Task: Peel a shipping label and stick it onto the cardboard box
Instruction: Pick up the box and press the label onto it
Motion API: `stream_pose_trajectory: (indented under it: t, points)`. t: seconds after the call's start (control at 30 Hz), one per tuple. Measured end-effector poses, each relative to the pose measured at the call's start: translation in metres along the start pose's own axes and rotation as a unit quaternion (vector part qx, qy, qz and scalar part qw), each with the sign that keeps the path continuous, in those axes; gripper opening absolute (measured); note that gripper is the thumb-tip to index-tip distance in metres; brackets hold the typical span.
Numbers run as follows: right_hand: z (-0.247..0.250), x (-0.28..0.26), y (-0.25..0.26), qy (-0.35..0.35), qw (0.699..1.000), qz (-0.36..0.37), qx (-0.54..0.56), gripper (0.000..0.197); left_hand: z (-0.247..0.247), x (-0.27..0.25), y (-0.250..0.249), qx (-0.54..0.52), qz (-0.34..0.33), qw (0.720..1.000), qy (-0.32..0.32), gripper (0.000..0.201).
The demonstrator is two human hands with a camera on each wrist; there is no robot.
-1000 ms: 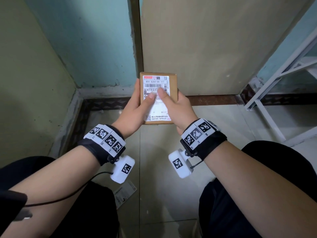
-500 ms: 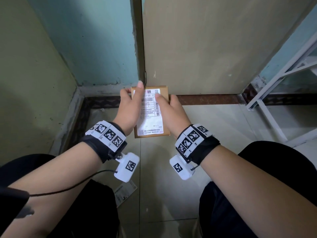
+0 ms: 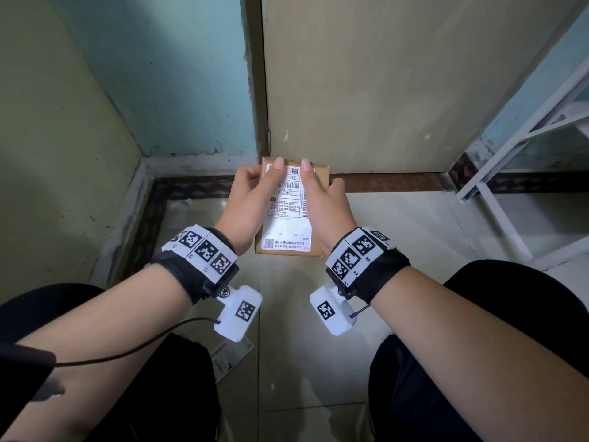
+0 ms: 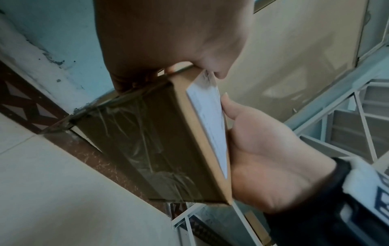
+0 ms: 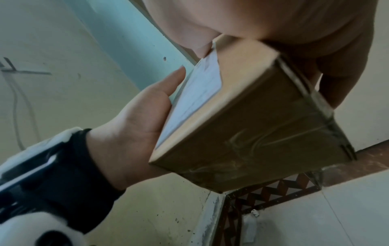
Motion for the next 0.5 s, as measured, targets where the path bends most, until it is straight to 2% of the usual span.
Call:
stream_pose_trajectory:
  t: [0.13, 0.2, 0.3, 0.4, 0.5]
  points:
    - [-0.0028, 0.0032, -0.0026, 0.011, 1.000, -0.021, 0.014, 0.067, 0.0000, -0.0027, 0.0005, -0.009, 0.008, 1.000, -0.003, 0.055]
    - [-0.0036, 0.0012, -0.0011, 0.026, 0.999, -0.024, 0.018, 0.067, 0.0019, -0.0024, 0.0019, -0.013, 0.025, 0.999, -0.017, 0.051]
    - [-0.0057, -0.0029, 0.0029, 0.049, 0.998, 0.003, 0.027, 0.078, 0.0032, -0.0027, 0.0037, -0.017, 0.038, 0.999, -0.035, 0.047]
    - [-0.0046, -0.0038, 0.0032, 0.038, 0.998, 0.041, 0.013, 0.077, 0.0044, -0.0033, 0.0024, 0.009, 0.030, 0.999, -0.036, 0.064]
    - [-0.0011, 0.0011, 0.0015, 0.032, 0.998, 0.052, 0.028, 0.066, 0.0079, -0.0022, 0.0043, 0.004, 0.040, 0.999, -0.029, 0.096]
Point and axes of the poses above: each hand's wrist, its own x-axis towards the middle knuckle, its own z-axis out of the back of the hand, y = z × x, the point moved 5 cm from there along x, towards the middle knuckle, and after that the axes turned 14 degrees about -z, right-handed, at the moved point
